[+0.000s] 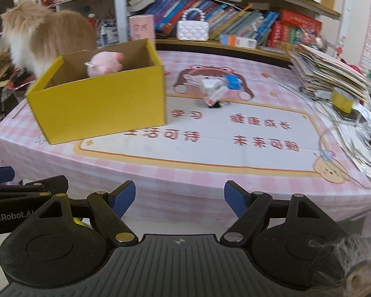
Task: Organize objects
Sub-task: 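Move both tools toward the small white items beside the blue block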
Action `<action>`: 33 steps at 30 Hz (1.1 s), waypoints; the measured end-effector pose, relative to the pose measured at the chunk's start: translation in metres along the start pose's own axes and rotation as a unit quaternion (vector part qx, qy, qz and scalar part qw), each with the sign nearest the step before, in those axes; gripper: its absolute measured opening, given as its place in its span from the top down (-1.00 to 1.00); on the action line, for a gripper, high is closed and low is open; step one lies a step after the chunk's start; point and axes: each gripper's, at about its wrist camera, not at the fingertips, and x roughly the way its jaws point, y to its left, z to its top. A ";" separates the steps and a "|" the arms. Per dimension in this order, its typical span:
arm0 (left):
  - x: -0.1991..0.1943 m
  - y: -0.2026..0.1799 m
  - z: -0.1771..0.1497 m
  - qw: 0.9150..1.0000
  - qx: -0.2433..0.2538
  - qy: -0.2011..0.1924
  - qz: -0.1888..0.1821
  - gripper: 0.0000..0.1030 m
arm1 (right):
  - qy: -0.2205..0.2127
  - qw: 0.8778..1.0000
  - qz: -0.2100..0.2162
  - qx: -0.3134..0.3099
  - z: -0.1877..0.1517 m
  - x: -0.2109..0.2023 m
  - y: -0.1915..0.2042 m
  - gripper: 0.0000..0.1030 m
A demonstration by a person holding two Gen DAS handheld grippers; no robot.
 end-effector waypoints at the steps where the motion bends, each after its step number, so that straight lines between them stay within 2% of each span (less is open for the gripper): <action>1: 0.001 -0.004 0.000 1.000 0.005 0.001 -0.005 -0.81 | 0.001 1.000 -0.005 0.005 -0.001 0.000 -0.003 -0.53; 8: 0.011 -0.030 0.008 0.999 0.037 0.003 -0.038 -0.81 | 0.003 0.998 -0.041 0.038 -0.003 -0.003 -0.030 -0.57; 17: 0.029 -0.060 0.023 0.997 0.056 0.007 -0.061 -0.82 | 0.005 0.996 -0.067 0.056 0.004 0.005 -0.060 -0.57; 33: 0.078 -0.121 0.068 0.996 0.057 0.010 -0.061 -0.82 | 0.016 0.996 -0.072 0.056 0.050 0.051 -0.128 -0.58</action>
